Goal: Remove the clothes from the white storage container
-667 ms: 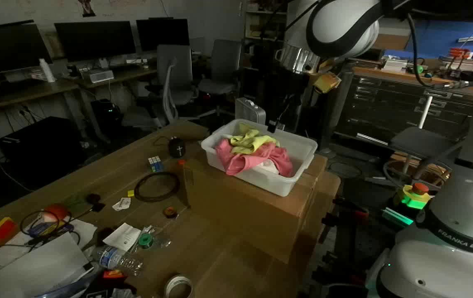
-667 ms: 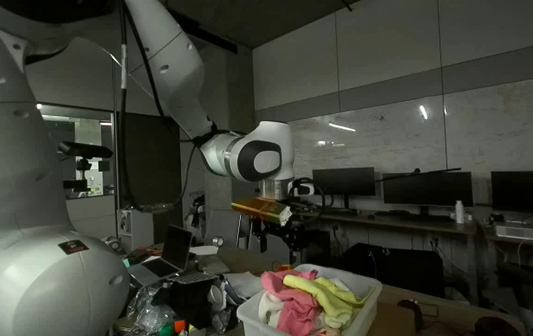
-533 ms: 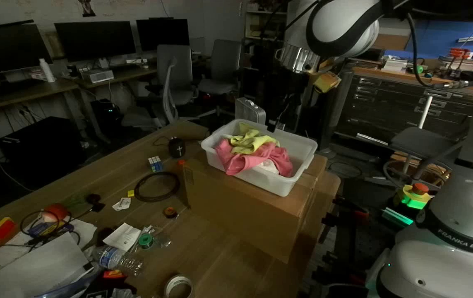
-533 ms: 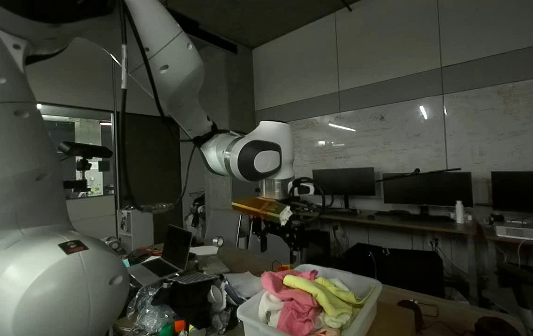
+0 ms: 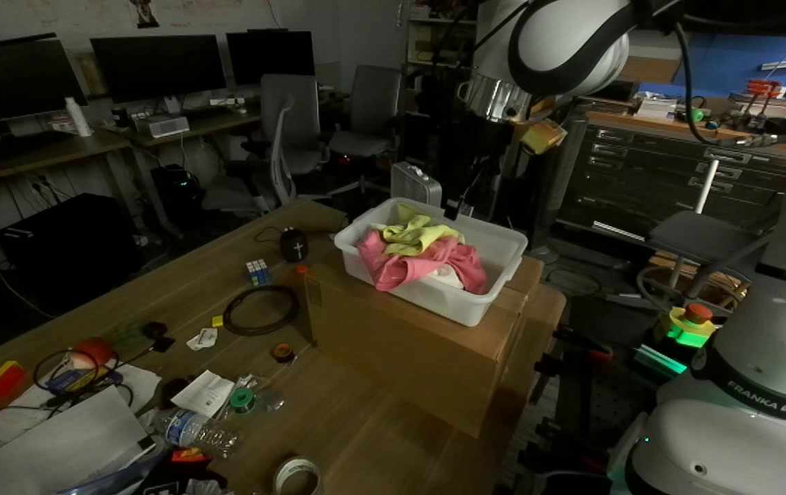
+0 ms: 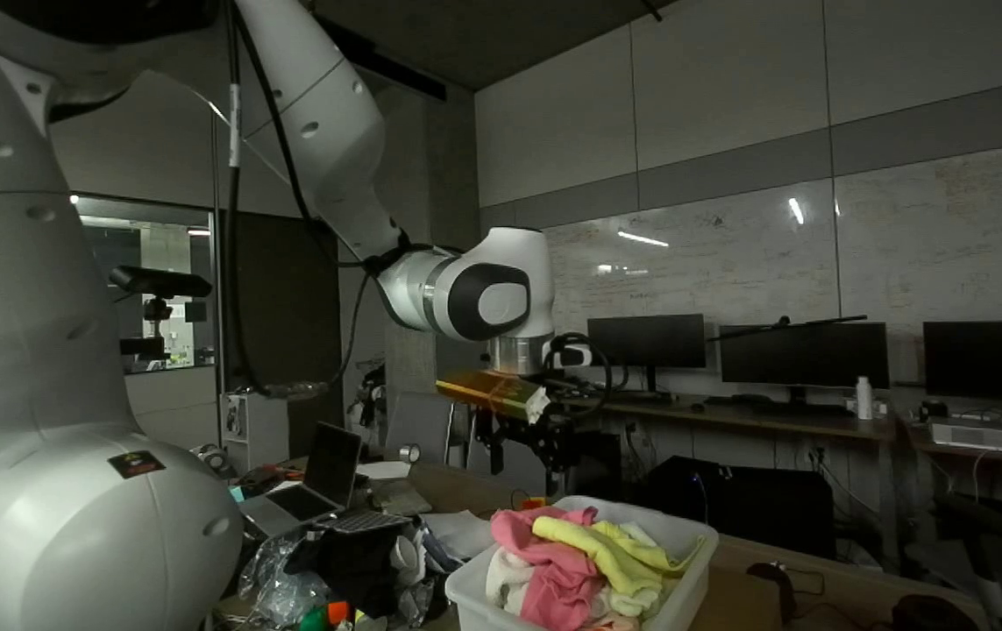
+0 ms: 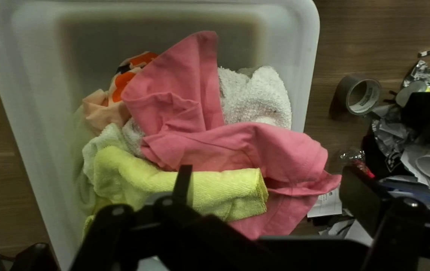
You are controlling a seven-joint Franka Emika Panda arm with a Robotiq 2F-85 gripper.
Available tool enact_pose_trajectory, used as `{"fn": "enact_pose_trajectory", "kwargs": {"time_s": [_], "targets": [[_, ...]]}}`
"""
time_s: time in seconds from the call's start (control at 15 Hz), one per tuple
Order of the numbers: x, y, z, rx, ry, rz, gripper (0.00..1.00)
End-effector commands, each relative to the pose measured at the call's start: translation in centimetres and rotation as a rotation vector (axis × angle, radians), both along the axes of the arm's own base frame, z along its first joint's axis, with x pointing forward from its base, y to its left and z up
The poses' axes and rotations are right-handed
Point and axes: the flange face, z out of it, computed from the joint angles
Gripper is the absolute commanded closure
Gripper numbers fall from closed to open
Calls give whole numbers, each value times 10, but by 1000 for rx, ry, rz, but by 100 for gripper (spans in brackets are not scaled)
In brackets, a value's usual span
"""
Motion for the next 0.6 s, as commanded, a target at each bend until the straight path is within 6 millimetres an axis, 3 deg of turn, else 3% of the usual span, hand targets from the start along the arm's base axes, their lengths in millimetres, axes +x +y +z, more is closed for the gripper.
{"fn": "enact_pose_trajectory", "kwargs": {"time_s": [0.0, 0.33, 0.53], "targets": [[11, -2, 16, -34, 8, -16, 0], [40, 1, 41, -69, 0, -21, 0], [67, 1, 44, -78, 1, -15, 0]]}}
